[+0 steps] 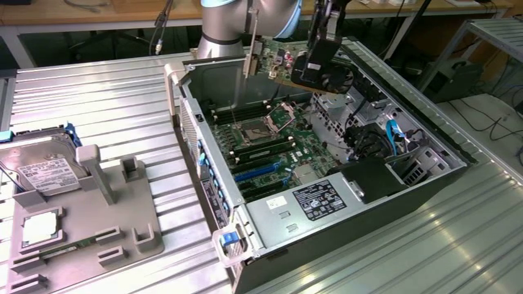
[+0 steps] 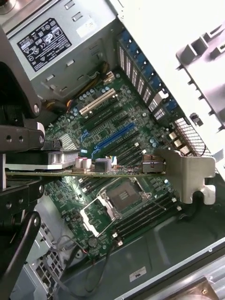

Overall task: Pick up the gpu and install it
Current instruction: 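Insert the gpu into the slot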

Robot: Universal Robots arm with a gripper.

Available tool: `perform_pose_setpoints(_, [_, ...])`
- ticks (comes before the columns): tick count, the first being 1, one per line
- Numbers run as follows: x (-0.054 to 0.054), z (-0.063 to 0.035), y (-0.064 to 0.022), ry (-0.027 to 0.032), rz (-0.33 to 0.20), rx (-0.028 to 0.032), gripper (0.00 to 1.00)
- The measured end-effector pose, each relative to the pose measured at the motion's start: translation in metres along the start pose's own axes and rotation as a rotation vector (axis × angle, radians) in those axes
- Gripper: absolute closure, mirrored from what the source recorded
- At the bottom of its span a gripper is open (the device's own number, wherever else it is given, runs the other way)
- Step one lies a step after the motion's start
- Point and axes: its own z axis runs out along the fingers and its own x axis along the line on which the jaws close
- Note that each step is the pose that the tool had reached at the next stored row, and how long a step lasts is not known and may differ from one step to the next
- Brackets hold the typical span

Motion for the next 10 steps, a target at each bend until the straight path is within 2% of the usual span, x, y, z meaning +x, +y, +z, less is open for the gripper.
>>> perform_pose_setpoints(10, [0.0000,0.0000,0.0000,-0.0020,-0.156,-0.0029,0.72])
